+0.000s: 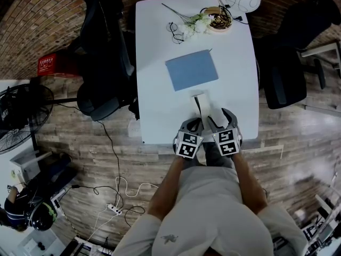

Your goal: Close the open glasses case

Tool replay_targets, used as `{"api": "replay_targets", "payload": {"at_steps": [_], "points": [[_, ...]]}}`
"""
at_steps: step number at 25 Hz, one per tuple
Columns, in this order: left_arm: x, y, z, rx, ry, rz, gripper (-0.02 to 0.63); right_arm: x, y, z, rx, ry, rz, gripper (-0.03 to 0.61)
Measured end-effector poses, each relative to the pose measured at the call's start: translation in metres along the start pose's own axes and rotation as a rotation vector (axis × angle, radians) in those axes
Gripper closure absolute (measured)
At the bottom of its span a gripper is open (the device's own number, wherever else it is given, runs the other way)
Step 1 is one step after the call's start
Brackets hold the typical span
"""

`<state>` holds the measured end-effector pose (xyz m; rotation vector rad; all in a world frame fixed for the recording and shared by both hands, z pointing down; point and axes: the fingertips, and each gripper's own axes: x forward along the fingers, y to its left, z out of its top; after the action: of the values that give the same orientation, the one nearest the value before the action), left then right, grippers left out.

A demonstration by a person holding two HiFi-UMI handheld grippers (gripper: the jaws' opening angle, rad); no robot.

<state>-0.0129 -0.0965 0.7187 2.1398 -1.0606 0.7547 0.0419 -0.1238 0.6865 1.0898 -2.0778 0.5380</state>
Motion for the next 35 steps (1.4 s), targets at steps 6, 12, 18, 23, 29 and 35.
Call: {"api": "replay_targets", "payload": {"at_steps": [6, 12, 18, 23, 29, 35], "points": [[0.001, 0.001, -0.001, -0.003, -0.007, -0.001, 0.609, 0.001, 0.001, 0.000, -0.003, 0.002, 0.002, 0.299], [0.000, 0.002, -0.004, -0.010, 0.013, 0.001, 0.609, 0.002, 0.003, 0.000, -0.005, 0.002, 0.007, 0.299], [0.000, 0.004, -0.007, -0.017, 0.022, 0.011, 0.609, 0.003, 0.005, -0.001, -0.008, 0.001, 0.014, 0.299], [0.000, 0.005, -0.010, -0.017, 0.023, 0.020, 0.609, 0.005, 0.007, -0.001, -0.011, 0.001, 0.021, 0.299], [-0.001, 0.006, -0.012, -0.019, 0.029, 0.026, 0.609, 0.005, 0.008, -0.001, -0.014, 0.001, 0.026, 0.299], [-0.002, 0.008, -0.015, -0.024, 0.040, 0.032, 0.609, 0.006, 0.011, 0.000, -0.019, 0.003, 0.030, 0.299]]}}
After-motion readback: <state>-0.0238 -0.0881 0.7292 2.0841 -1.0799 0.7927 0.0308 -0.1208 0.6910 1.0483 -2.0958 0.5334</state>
